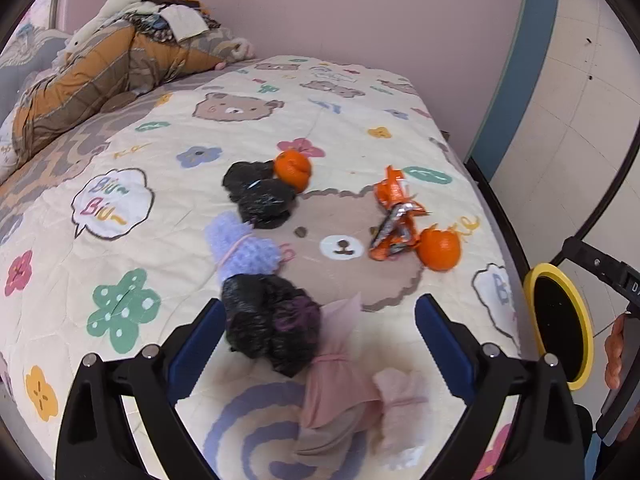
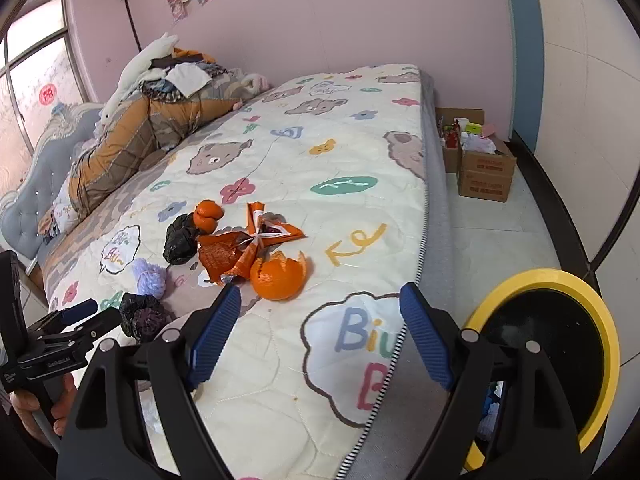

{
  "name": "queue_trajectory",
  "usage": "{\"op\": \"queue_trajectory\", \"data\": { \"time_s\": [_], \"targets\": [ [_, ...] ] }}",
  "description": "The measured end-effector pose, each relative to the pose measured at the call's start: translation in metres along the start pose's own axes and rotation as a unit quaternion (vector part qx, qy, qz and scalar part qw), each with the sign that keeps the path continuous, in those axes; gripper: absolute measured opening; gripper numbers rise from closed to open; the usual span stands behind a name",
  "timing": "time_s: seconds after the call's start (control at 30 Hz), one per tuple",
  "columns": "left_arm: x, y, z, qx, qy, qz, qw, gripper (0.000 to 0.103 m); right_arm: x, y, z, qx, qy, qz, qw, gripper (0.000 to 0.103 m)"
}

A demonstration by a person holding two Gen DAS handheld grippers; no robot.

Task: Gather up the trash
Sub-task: 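Move both tools back over the bed toward the remaining trash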

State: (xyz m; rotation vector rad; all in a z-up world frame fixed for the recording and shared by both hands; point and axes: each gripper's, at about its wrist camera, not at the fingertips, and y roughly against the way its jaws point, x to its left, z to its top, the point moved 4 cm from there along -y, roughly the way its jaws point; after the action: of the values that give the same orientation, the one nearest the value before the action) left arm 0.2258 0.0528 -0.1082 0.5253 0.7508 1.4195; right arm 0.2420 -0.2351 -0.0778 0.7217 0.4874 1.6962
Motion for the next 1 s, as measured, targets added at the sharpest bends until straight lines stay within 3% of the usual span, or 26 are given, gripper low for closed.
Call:
{"op": "queue_trajectory", "data": {
  "time_s": [0.43, 1.0],
  "targets": [
    [0.051, -0.029, -0.020, 0.032, 0.050, 0.014, 0.9981, 0.092, 0.038, -0.068, -0.007, 0.037, 0.050, 0.012, 0.998, 0.079],
    [0.056, -0.069, -0.024, 0.056, 0.084, 0.001, 0.9949, 0.092, 0.055, -0.129, -0.009, 0.055, 0.111, -0.022, 0.992, 0.081]
  ]
}}
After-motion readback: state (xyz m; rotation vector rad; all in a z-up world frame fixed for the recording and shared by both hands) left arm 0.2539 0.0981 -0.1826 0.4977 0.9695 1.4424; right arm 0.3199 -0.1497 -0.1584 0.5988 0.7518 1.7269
